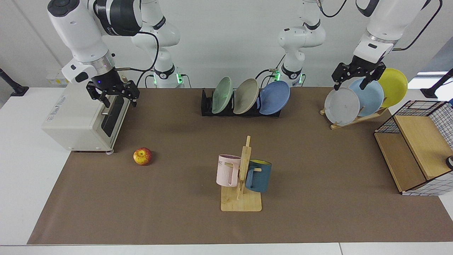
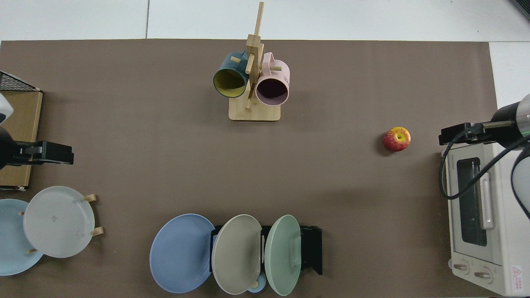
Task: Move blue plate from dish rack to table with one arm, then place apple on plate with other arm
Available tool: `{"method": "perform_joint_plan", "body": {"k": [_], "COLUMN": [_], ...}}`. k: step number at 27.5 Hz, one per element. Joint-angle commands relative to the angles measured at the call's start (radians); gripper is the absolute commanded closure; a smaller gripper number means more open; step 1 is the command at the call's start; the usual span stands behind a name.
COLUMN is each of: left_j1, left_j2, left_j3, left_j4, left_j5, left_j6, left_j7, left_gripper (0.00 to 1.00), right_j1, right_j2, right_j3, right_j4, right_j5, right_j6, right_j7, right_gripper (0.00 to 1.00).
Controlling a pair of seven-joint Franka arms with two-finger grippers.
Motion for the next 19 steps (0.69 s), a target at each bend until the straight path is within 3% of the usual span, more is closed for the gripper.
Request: {"method": "perform_joint_plan", "body": {"k": [1, 19], "left_j1": [-0.007, -0.014], "left_j2": [-0.03, -0.032], "left_j3": [0.003, 0.003], "left_j4": [-0.039, -0.053], "left_j5": [-0.009, -0.009], "left_j6": [0.004, 0.003], "left_j7": [0.001, -0.001], "left_gripper": [0.0, 0.0], "right_j1": [-0.008, -0.008], "right_j2": [-0.019, -0.019], "right_j3": [0.006, 0.006], "right_j4": [-0.026, -0.026], "right_j5": [0.0, 0.0], "right_j6": [0.02, 0.02], "right_j7": [-0.021, -0.021], "right_gripper": [0.0, 0.0]}}
